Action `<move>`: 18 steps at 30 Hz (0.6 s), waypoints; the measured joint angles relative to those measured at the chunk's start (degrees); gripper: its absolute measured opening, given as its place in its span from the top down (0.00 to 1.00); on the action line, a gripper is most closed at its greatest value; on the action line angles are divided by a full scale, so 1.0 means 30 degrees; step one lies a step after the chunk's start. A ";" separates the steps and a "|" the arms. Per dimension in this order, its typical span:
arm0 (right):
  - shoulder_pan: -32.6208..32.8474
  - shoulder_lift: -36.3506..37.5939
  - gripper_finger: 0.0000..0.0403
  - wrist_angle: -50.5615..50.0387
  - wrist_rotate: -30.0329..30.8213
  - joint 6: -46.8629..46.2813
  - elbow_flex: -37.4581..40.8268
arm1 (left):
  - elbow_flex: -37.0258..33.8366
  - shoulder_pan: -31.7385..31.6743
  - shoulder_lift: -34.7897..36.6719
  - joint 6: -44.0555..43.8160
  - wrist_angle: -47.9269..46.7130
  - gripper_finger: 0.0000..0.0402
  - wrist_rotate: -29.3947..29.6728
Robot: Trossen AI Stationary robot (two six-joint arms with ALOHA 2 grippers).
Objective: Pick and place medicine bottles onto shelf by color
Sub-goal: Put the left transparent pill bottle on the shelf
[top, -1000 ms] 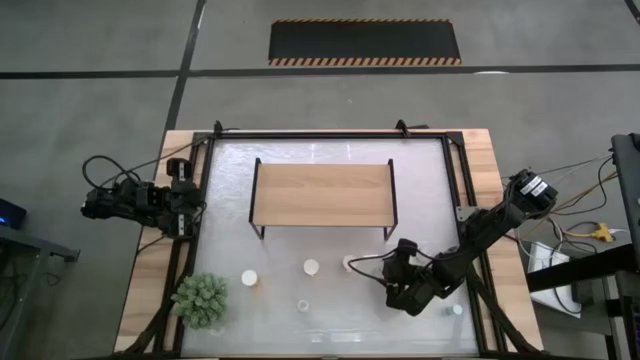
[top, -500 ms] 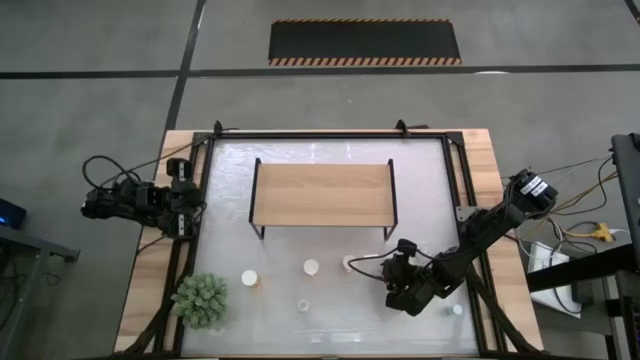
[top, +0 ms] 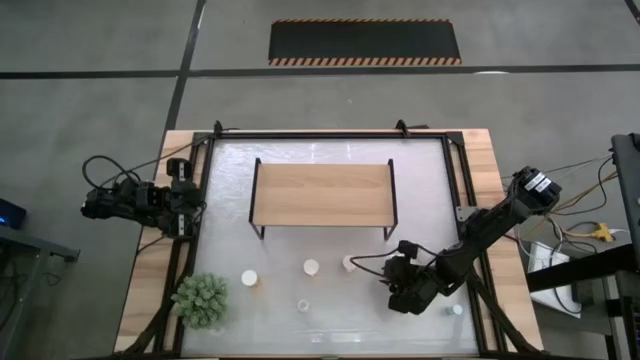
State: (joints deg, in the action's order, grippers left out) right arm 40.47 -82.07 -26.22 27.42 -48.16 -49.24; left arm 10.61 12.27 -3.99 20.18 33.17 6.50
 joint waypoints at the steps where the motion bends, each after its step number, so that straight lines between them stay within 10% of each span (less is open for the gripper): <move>1: 0.0000 0.0189 0.66 -0.0169 -0.0223 -0.0005 -0.0254 | 0.0000 0.0000 0.0000 -0.0007 -0.0004 0.99 0.0000; 18: 0.0169 0.0380 0.67 -0.8158 -0.1152 -0.0089 -0.9856 | -0.0015 0.0000 -0.0007 -0.0080 -0.0689 0.99 0.0000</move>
State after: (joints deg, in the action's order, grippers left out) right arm 40.97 -80.93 -50.69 23.97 -48.43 -78.80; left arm 10.57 12.27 -4.01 19.94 31.10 6.50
